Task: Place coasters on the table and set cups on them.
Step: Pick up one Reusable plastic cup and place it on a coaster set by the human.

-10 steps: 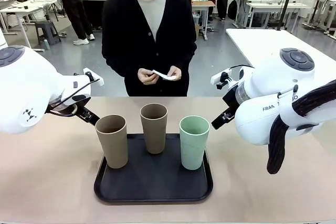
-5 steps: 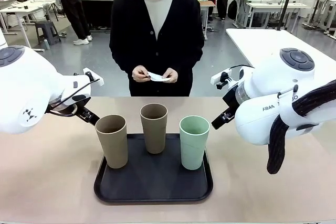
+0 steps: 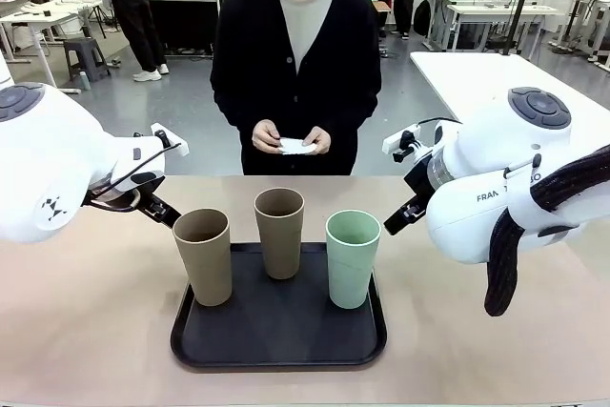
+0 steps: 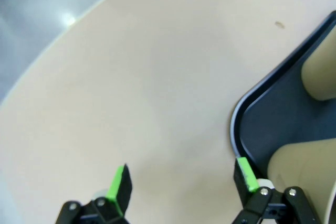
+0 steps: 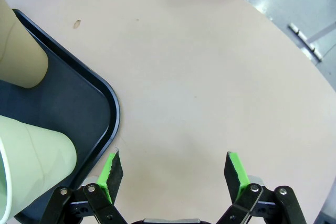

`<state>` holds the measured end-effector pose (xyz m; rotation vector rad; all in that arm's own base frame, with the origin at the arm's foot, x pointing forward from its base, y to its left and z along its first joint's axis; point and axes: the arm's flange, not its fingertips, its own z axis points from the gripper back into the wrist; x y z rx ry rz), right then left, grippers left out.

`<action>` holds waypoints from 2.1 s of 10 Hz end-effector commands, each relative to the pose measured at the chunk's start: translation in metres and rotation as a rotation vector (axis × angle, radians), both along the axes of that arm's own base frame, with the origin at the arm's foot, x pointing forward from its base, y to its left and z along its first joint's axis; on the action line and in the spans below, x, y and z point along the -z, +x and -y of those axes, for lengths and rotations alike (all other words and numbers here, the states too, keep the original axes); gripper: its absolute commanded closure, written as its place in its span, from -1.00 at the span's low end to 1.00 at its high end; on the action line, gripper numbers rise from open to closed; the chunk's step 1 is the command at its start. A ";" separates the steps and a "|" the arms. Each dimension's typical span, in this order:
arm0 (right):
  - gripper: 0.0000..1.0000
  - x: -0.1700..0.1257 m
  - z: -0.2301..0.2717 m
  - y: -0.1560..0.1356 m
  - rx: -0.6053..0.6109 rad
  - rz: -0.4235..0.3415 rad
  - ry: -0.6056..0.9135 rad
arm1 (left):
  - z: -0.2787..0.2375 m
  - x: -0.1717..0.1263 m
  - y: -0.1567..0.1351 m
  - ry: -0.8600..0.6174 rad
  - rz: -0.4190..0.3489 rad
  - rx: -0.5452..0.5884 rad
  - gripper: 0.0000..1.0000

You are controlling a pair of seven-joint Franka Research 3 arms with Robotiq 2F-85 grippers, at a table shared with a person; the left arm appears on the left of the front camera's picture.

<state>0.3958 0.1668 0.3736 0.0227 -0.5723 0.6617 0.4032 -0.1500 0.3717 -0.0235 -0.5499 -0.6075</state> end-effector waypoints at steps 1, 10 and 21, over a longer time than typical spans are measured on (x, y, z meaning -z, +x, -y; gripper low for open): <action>-1.00 0.000 0.000 0.000 0.000 0.000 0.000 | 0.000 0.000 0.000 0.000 0.000 0.000 -1.00; -1.00 -0.112 0.004 -0.184 -0.013 -0.143 -0.073 | -0.100 -0.161 -0.170 -0.139 -0.100 0.140 -1.00; -1.00 -0.068 0.165 -0.109 0.106 -0.539 0.819 | -0.226 -0.133 -0.092 -1.086 -0.334 -0.185 -1.00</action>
